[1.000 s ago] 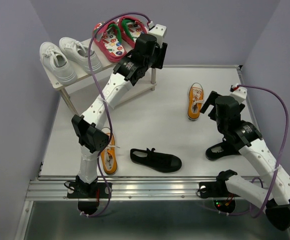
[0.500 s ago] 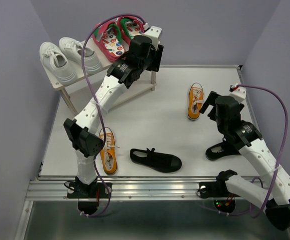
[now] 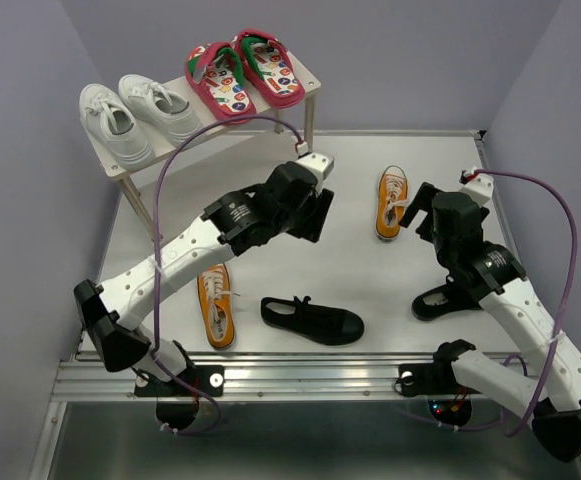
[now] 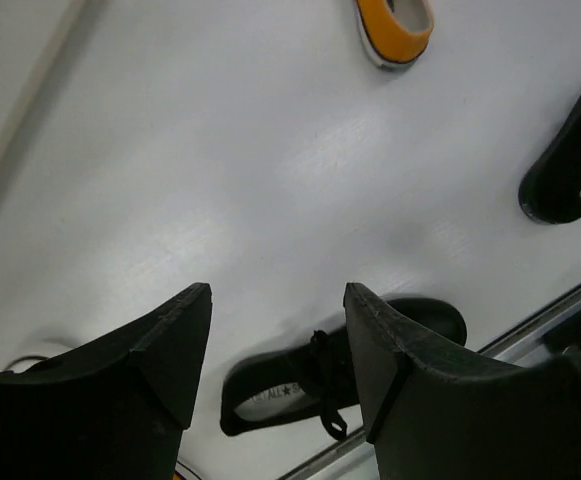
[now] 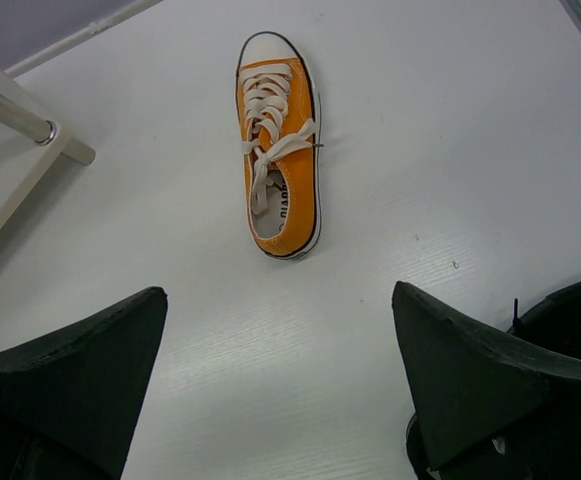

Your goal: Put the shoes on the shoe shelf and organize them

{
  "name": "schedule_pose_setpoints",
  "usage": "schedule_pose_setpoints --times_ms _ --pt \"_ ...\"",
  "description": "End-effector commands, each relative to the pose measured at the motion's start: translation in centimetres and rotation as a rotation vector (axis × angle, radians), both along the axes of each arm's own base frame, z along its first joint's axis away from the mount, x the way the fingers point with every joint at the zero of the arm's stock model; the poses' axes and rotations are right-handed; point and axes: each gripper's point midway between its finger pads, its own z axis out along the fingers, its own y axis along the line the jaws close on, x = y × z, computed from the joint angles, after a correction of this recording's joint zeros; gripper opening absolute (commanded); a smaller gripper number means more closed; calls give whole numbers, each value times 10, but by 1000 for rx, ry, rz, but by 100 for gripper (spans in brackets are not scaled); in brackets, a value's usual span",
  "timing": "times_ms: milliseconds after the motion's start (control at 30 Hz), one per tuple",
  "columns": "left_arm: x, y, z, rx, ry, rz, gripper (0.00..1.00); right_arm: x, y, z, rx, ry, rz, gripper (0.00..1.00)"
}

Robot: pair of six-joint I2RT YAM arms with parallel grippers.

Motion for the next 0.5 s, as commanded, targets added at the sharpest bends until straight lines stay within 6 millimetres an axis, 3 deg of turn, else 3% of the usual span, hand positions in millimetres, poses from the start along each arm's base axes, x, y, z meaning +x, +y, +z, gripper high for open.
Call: schedule_pose_setpoints --times_ms 0,33,67,167,200,467 --pt "-39 43 -42 -26 171 147 67 3 0 24 39 -90 -3 100" --pt "-48 56 -72 20 225 182 68 2 0 23 40 -89 -4 100" --pt "-55 63 -77 -7 260 234 73 2 0 23 39 -88 -2 100" --pt "-77 98 -114 30 370 414 76 2 0 26 38 -94 3 100" --pt "-79 103 -111 4 375 459 77 1 0 26 36 -94 3 100" --pt "-106 162 -159 40 464 842 76 4 4 22 40 -84 21 100"
